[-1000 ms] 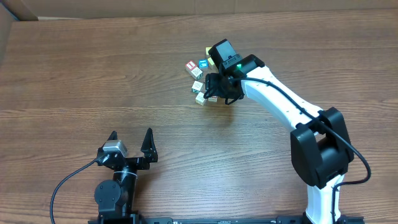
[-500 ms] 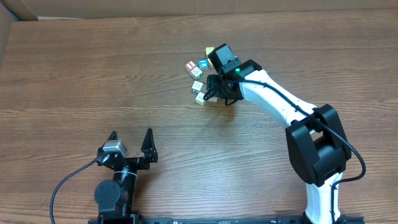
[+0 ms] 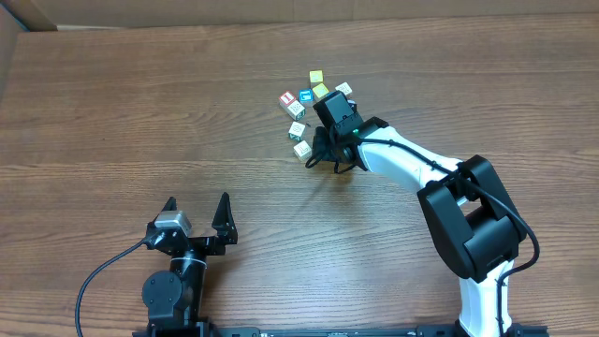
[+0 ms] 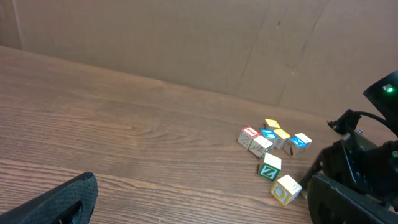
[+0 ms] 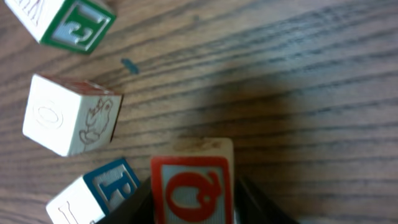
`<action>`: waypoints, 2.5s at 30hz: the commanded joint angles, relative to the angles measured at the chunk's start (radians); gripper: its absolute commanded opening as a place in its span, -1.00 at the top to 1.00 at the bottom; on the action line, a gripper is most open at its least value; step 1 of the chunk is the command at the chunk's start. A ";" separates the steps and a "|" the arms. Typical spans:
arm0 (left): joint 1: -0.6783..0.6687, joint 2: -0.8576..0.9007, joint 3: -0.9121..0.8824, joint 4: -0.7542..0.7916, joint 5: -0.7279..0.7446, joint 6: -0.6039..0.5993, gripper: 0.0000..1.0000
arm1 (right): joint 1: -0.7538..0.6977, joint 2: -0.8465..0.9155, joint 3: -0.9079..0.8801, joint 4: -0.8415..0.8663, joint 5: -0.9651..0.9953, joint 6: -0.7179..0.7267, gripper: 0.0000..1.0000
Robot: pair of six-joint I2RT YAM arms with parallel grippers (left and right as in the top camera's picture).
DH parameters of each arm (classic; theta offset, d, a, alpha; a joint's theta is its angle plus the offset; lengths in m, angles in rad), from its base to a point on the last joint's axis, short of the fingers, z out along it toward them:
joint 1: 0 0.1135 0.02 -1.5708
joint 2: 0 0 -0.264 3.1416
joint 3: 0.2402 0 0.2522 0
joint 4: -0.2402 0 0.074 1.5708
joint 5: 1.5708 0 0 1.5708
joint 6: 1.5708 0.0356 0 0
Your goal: Flip 3 blocks
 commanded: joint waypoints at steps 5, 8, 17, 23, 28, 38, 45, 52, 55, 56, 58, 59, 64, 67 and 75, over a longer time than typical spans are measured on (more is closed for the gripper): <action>-0.006 -0.010 -0.004 -0.003 -0.003 0.019 -0.99 | 0.001 -0.063 0.048 -0.117 -0.003 -0.001 0.33; -0.006 -0.009 -0.004 -0.003 -0.003 0.019 -1.00 | 0.001 -0.134 0.079 -0.200 0.013 -0.010 0.42; -0.006 -0.009 -0.004 -0.003 -0.003 0.019 -1.00 | 0.041 -0.261 0.080 -0.456 -0.072 0.002 0.42; -0.006 -0.009 -0.004 -0.003 -0.003 0.019 -1.00 | 0.087 -0.259 0.028 -0.514 -0.101 0.005 0.40; -0.006 -0.010 -0.004 -0.003 -0.003 0.019 -0.99 | 0.101 -0.259 -0.027 -0.503 -0.102 0.028 0.24; -0.006 -0.009 -0.004 -0.003 -0.003 0.019 -1.00 | 0.100 -0.259 -0.047 -0.498 -0.101 0.028 -0.93; -0.006 -0.009 -0.004 -0.003 -0.003 0.019 -1.00 | 0.102 -0.259 -0.058 -0.563 -0.101 0.028 -0.89; -0.006 -0.009 -0.004 -0.003 -0.003 0.019 -0.99 | 0.102 -0.259 -0.080 -0.686 -0.080 0.082 -0.86; -0.006 -0.009 -0.004 -0.003 -0.003 0.019 -1.00 | 0.106 -0.259 -0.114 -0.676 -0.079 0.132 -0.74; -0.006 -0.009 -0.004 -0.003 -0.003 0.019 -1.00 | 0.107 -0.259 -0.131 -0.662 -0.080 0.147 -0.66; -0.006 -0.009 -0.004 -0.003 -0.003 0.019 -1.00 | 0.107 -0.259 -0.173 -0.634 -0.084 0.194 -0.54; -0.006 -0.009 -0.004 -0.003 -0.003 0.019 -1.00 | 0.107 -0.259 -0.192 -0.615 -0.091 0.212 -0.49; -0.006 -0.010 -0.004 -0.003 -0.003 0.019 -1.00 | 0.107 -0.259 -0.238 -0.518 -0.154 0.215 -0.14; -0.006 -0.009 -0.004 -0.003 -0.003 0.019 -1.00 | 0.107 -0.259 -0.238 -0.487 -0.146 0.214 -0.03; -0.006 -0.009 -0.004 -0.003 -0.003 0.019 -1.00 | 0.107 -0.259 -0.238 -0.418 -0.084 0.214 0.10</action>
